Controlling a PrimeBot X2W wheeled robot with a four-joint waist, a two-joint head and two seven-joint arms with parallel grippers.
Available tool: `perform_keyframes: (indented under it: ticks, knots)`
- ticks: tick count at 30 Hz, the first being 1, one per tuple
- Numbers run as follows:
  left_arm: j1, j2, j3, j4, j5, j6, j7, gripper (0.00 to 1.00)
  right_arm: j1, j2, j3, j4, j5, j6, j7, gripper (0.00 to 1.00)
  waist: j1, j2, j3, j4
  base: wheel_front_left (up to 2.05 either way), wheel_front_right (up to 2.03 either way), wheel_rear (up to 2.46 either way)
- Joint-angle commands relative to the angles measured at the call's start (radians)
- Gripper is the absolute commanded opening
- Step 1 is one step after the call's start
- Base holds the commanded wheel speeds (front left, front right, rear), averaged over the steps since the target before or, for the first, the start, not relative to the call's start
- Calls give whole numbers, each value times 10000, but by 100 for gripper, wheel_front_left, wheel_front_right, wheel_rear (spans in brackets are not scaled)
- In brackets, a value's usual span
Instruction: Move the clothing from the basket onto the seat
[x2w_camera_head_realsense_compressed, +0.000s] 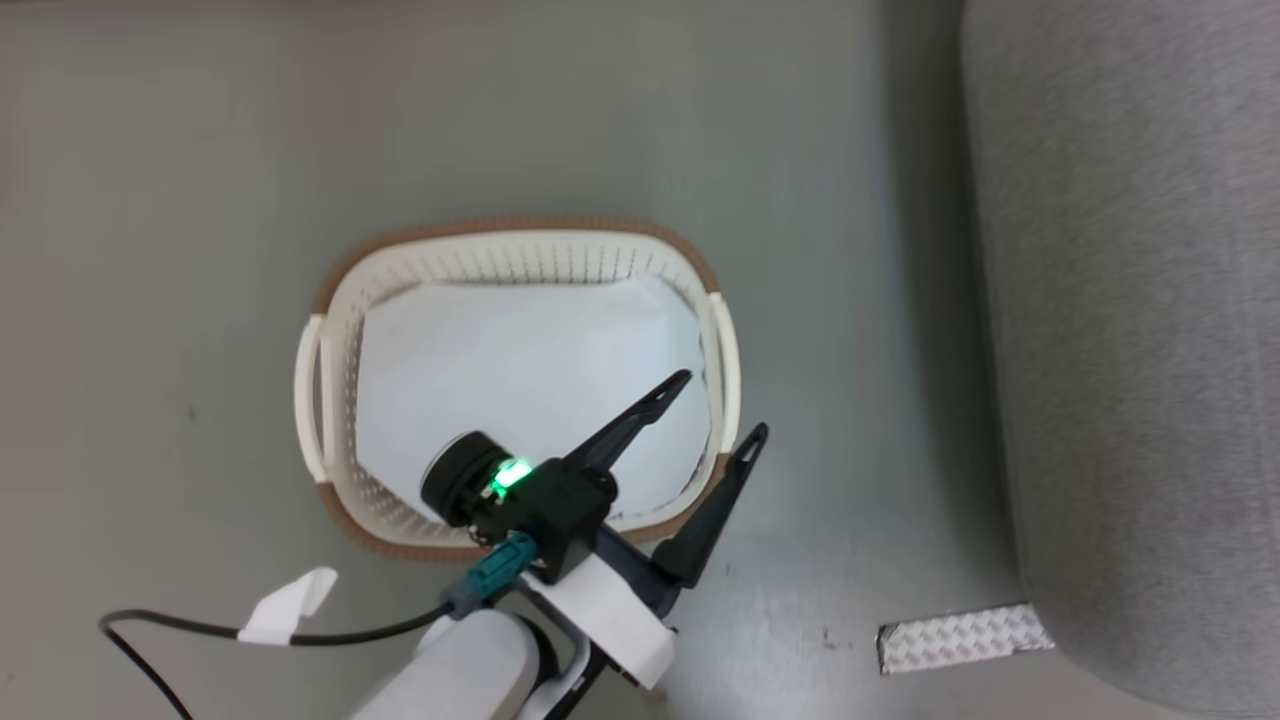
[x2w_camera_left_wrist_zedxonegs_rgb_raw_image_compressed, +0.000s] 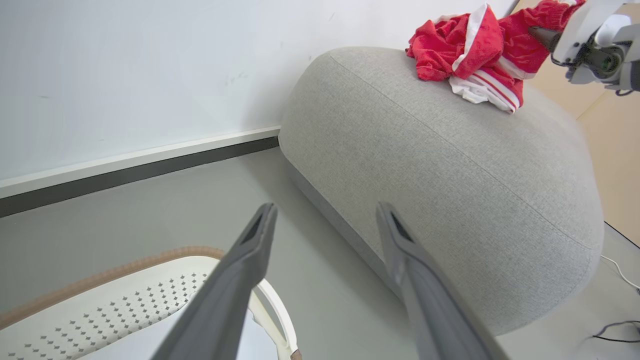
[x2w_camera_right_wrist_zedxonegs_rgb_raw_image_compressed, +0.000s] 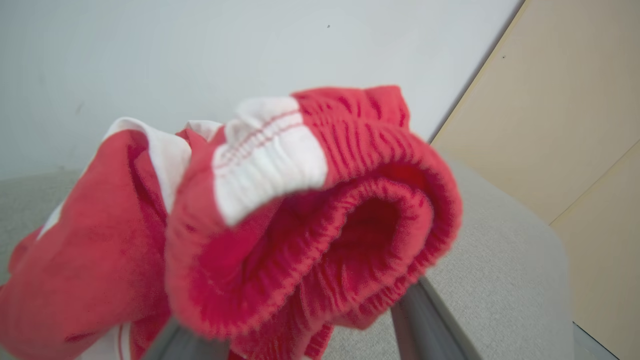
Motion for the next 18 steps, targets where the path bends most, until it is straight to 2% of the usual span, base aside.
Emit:
perform_keyframes:
  ticks: [1,4,7,13,18]
  knots:
    - [189,68,95,109,-149,38,-130,100,401,71,186,105,11,-26,-76,100,0,1,-687,-276,0,0,0]
    - [431,58,187,267,-365,113,-237,100,1097,194,624,48,332,-26,-143,100,0,1,-1314,-346,0,0,0]
    - [695,23,326,439,-647,206,-401,100,2072,332,1180,-539,979,-26,-141,100,0,1,-1934,-350,0,0,0]
    - [1460,16,639,711,-1014,441,-767,100,4484,847,2133,-2230,2396,-26,-140,100,0,1,-3077,-332,0,0,0]
    - [2212,-25,972,792,-1347,650,-947,100,6235,1360,2948,-3670,3109,-26,-141,100,0,1,-3893,-242,0,0,0]
